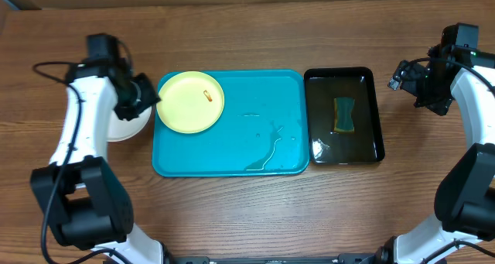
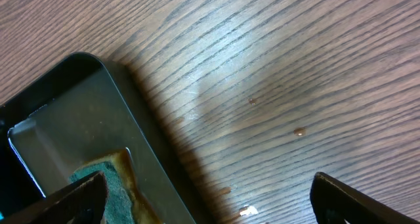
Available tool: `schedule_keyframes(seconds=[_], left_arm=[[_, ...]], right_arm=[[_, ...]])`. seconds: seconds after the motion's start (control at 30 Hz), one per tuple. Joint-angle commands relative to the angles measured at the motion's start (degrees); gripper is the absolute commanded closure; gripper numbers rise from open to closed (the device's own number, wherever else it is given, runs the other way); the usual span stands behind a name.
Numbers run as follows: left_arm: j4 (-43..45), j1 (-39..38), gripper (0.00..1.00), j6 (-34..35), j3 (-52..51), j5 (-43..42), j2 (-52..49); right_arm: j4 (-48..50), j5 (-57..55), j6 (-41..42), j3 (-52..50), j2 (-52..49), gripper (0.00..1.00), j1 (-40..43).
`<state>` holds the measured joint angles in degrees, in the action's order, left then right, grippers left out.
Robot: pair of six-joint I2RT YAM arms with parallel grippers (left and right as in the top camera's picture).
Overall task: Clean dirty plates on tray and stack at the side
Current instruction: 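Move the left gripper to the yellow plate and grip its left rim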
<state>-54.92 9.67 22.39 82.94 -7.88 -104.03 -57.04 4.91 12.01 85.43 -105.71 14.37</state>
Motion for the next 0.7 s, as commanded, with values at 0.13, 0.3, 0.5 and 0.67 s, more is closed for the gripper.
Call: schedule_keyframes(seconds=[0.13, 0.3, 0.5, 0.67], left_arm=[[0.61, -6.21, 0.52, 2.54, -1.27, 7.93, -1.95], [0.13, -6.47, 0.68, 3.58, -1.33, 8.11, -3.37], [-1.42, -6.21, 0.75, 4.33, -1.64, 10.05, -4.52], [-0.44, -6.21, 0.8, 7.13, -3.52, 12.46, -4.61]], right_arm=[[0.13, -0.37, 0.44, 0.85, 0.59, 0.0, 0.07], [0.13, -0.37, 0.44, 0.85, 0.59, 0.0, 0.07], [0.11, -0.37, 0.44, 0.85, 0.59, 0.0, 0.07], [0.13, -0.37, 0.44, 0.85, 0.59, 0.0, 0.07]])
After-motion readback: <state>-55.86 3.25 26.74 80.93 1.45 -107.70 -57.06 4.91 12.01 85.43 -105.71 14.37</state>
